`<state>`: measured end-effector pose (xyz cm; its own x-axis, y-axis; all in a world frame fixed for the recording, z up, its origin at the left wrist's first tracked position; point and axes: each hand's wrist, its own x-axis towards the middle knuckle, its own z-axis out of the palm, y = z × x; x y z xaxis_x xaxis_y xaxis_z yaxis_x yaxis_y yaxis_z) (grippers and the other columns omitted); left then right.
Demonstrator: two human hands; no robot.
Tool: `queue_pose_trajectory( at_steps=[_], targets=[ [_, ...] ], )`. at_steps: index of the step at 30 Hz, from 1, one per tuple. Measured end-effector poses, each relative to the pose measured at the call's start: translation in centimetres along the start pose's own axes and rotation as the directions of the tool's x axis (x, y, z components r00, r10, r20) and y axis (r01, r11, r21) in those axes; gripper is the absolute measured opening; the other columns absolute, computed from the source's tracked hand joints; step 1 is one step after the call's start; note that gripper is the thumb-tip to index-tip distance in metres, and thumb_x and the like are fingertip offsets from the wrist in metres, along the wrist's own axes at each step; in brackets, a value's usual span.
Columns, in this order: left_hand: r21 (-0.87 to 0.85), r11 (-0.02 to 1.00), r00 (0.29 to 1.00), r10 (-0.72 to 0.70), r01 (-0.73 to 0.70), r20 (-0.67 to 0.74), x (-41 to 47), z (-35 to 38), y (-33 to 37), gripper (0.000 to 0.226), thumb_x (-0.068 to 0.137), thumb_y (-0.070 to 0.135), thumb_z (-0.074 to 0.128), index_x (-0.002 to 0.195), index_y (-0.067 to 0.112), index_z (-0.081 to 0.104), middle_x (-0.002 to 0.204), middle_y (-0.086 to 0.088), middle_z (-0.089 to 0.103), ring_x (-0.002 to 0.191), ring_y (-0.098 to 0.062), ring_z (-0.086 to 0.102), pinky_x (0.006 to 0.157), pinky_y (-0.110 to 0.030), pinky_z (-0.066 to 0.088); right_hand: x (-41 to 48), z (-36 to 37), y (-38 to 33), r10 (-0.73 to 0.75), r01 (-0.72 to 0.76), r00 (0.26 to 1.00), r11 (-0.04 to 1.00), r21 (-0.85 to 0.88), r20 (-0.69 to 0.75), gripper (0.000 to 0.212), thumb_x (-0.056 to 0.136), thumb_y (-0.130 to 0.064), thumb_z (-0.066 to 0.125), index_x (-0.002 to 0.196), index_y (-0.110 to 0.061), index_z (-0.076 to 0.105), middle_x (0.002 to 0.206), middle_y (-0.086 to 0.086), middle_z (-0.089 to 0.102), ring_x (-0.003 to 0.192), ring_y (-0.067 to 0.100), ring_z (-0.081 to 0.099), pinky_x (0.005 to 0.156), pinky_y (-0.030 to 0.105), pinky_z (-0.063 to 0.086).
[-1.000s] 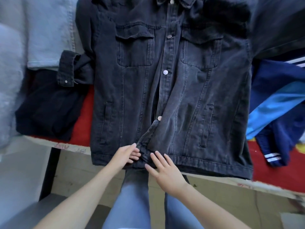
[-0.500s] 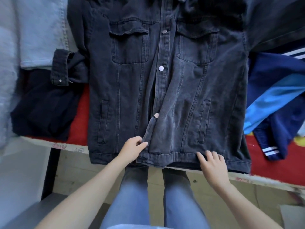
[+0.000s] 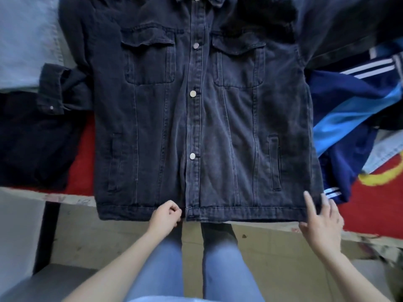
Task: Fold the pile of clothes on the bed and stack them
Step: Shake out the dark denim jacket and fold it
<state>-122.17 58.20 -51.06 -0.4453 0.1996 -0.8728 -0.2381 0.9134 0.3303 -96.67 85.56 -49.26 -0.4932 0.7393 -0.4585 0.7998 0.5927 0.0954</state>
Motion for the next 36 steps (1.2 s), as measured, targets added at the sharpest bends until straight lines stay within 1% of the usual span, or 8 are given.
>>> queue_pose_trajectory(
  at_steps=[6,12,15,18,23,27,31,36],
  targets=[
    [0.08,0.996,0.981,-0.031,0.047,-0.191,0.2,-0.6,-0.5,0.01,0.093,0.018,0.049,0.083,0.017,0.051,0.073,-0.004,0.064,0.079,-0.028,0.061,0.071,-0.036,0.046,2.6,-0.8,0.1,0.177,-0.1,0.914,0.971,-0.218,0.366,0.073,0.094,-0.028,0.044,0.15,-0.028,-0.003,0.144,0.013,0.023,0.124,0.031,0.036,0.094,0.039,0.037],
    [0.512,0.859,0.884,0.249,-0.014,-0.395,-0.4,-2.2,-0.8,0.042,0.066,0.003,0.077,0.106,0.002,0.063,0.102,-0.022,0.06,0.091,-0.042,0.058,0.066,-0.044,0.049,3.3,-0.4,-4.1,-0.123,0.125,0.992,0.98,-0.154,0.024,0.057,0.067,-0.006,0.035,0.122,0.004,0.045,0.125,0.036,0.049,0.116,0.045,0.042,0.079,0.056,0.047],
    [0.644,0.765,0.908,0.282,-0.017,-0.311,0.3,-3.6,-1.4,0.066,0.043,0.007,0.089,0.105,0.001,0.067,0.111,-0.029,0.059,0.093,-0.048,0.06,0.065,-0.054,0.051,3.6,-0.1,-5.9,-0.357,0.391,0.918,0.887,-0.248,0.172,0.073,0.053,-0.003,0.069,0.124,-0.005,0.05,0.121,0.029,0.057,0.112,0.043,0.047,0.073,0.054,0.051],
    [0.719,0.694,0.903,0.329,-0.033,-0.276,1.3,-5.6,-0.8,0.045,0.056,0.019,0.082,0.098,0.004,0.071,0.103,-0.023,0.065,0.087,-0.042,0.064,0.067,-0.054,0.051,5.2,-2.8,-8.1,-0.274,0.354,0.915,0.897,-0.266,0.295,0.051,0.066,-0.009,0.07,0.116,-0.011,0.06,0.114,0.016,0.061,0.099,0.038,0.058,0.076,0.042,0.048],
    [0.618,0.786,0.829,0.337,0.013,-0.446,3.5,-10.3,4.6,0.042,0.088,0.022,0.059,0.127,0.008,0.055,0.131,-0.016,0.052,0.12,-0.035,0.047,0.094,-0.052,0.036,11.3,-8.6,-10.0,-0.316,0.307,0.943,0.947,-0.093,-0.107,0.03,0.045,0.001,0.083,0.059,-0.002,0.057,0.052,0.012,0.053,0.047,0.033,0.054,0.041,0.033,0.04],
    [0.626,0.776,0.814,0.41,-0.074,-0.411,5.4,-13.2,10.5,0.055,0.094,0.029,0.047,0.144,0.015,0.03,0.152,-0.01,0.024,0.137,-0.029,0.022,0.106,-0.044,0.027,17.2,-14.2,-9.5,-0.002,0.041,0.961,0.99,0.136,-0.277,0.024,0.083,-0.011,0.059,0.104,0.001,0.062,0.103,0.023,0.06,0.098,0.041,0.05,0.069,0.044,0.044],
    [0.815,0.573,0.818,0.508,-0.087,-0.271,6.7,-15.2,17.0,0.061,0.097,0.037,0.035,0.149,0.021,0.008,0.156,-0.008,0.003,0.141,-0.026,0.011,0.11,-0.038,0.024,22.6,-20.4,-6.6,0.254,-0.105,0.905,0.911,0.398,-0.341,0.044,0.089,-0.014,0.053,0.129,0.002,0.047,0.125,0.032,0.047,0.117,0.045,0.039,0.093,0.048,0.036],
    [0.824,0.557,0.785,0.555,-0.103,-0.277,7.3,-16.4,26.2,0.061,0.097,0.037,0.036,0.149,0.022,0.008,0.157,-0.007,0.001,0.141,-0.027,0.01,0.11,-0.04,0.023,28.6,-26.1,-0.9,0.495,-0.194,0.86,0.546,0.815,-0.127,0.078,0.076,-0.042,0.062,0.137,0.0,0.036,0.135,0.028,0.043,0.116,0.03,0.048,0.099,0.041,0.034]
  ],
)
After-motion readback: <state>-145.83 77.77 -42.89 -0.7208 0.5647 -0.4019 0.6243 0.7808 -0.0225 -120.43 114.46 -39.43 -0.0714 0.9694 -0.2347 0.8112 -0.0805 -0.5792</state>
